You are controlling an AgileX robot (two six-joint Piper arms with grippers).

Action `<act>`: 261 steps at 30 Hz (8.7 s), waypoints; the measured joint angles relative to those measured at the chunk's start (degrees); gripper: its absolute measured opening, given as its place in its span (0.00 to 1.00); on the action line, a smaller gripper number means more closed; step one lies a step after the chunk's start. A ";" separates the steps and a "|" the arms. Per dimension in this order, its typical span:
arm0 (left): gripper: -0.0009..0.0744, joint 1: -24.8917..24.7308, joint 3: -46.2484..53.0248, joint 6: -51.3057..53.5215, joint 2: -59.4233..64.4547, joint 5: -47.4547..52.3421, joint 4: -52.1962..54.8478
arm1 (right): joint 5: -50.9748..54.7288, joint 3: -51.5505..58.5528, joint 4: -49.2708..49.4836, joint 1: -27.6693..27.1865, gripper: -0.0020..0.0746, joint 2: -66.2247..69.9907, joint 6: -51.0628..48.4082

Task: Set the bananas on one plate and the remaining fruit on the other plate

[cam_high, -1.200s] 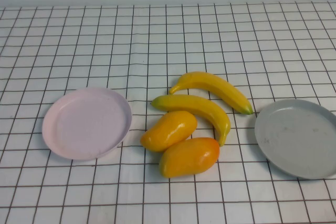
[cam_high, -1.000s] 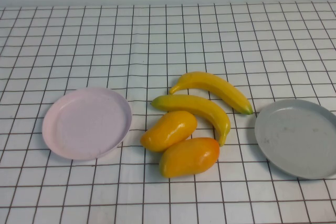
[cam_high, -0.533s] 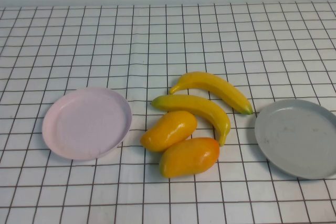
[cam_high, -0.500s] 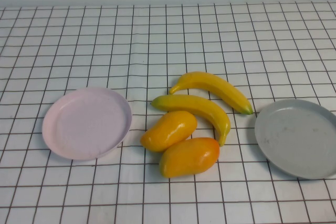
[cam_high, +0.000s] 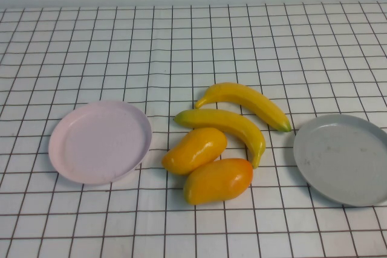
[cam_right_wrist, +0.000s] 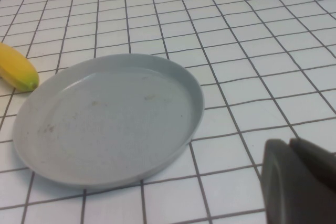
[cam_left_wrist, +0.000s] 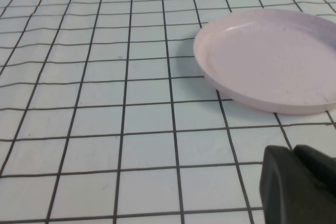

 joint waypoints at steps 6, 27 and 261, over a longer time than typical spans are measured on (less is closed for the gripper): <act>0.01 0.00 0.00 0.00 0.00 0.00 0.00 | 0.00 0.00 0.00 0.00 0.01 0.00 0.00; 0.01 0.00 0.00 -17.42 0.00 -27.40 -43.43 | 0.00 0.00 0.00 0.00 0.00 0.00 0.00; 0.01 -17.89 -41.97 6.20 39.77 13.05 -7.82 | 0.00 0.00 0.00 0.00 0.01 0.00 0.00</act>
